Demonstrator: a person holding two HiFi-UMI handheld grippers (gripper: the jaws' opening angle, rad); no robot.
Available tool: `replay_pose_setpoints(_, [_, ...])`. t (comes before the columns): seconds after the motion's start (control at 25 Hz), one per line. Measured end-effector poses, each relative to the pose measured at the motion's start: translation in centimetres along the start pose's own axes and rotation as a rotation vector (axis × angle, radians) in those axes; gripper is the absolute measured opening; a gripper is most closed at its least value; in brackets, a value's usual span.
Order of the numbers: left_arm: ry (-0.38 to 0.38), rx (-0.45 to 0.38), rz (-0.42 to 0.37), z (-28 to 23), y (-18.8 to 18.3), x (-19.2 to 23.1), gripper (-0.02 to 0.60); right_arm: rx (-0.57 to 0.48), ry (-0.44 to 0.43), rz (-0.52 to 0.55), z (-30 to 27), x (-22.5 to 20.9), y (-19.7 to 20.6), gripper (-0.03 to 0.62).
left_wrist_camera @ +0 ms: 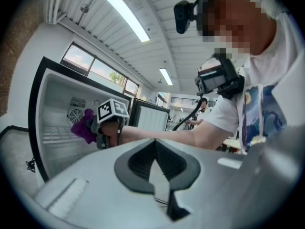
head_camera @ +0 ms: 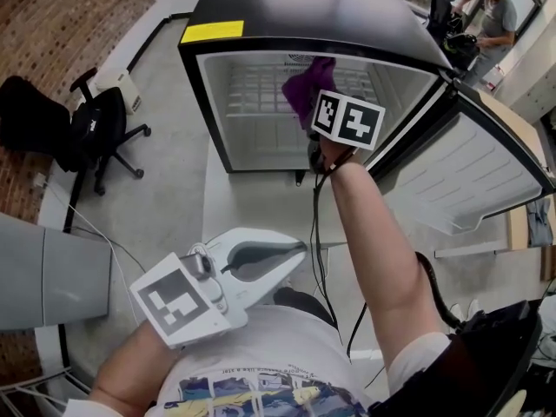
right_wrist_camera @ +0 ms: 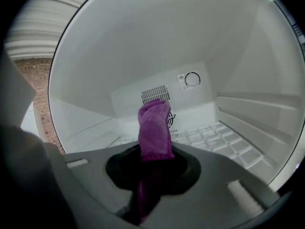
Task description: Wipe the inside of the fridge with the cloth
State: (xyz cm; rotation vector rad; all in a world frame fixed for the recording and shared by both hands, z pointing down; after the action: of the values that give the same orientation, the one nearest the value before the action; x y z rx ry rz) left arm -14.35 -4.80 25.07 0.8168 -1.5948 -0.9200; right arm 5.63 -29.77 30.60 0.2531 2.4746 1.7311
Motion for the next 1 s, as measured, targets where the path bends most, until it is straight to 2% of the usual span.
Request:
replay_pose_setpoints(0.48, [0.071,0.037,-0.002,-3.0,-0.2,0.0,0.006,0.01,0.175,0.039,3.4,-6.4,1.0,0.052])
replay_pose_setpoints(0.64, [0.094,0.048,-0.006,-3.9,-0.2,0.0,0.006,0.002,0.246,0.092,4.8,-7.6,1.0,0.054])
replay_pose_setpoints(1.0, [0.131,0.063,-0.018,-4.8,-0.3,-0.3,0.006,-0.029,0.345,0.239,7.0,-7.7,0.6,0.054])
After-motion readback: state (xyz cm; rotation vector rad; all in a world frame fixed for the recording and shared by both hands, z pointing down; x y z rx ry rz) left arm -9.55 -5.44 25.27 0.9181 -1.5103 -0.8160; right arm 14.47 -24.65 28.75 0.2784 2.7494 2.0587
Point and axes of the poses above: the fingertips, and each gripper's own axes: z backward along the fingers, x to its left, y out of its underside, the point moved 9 cm from there along z, backward along the fingers, and after that the axes turned 15 degrees about z, right-handed, at the moved point
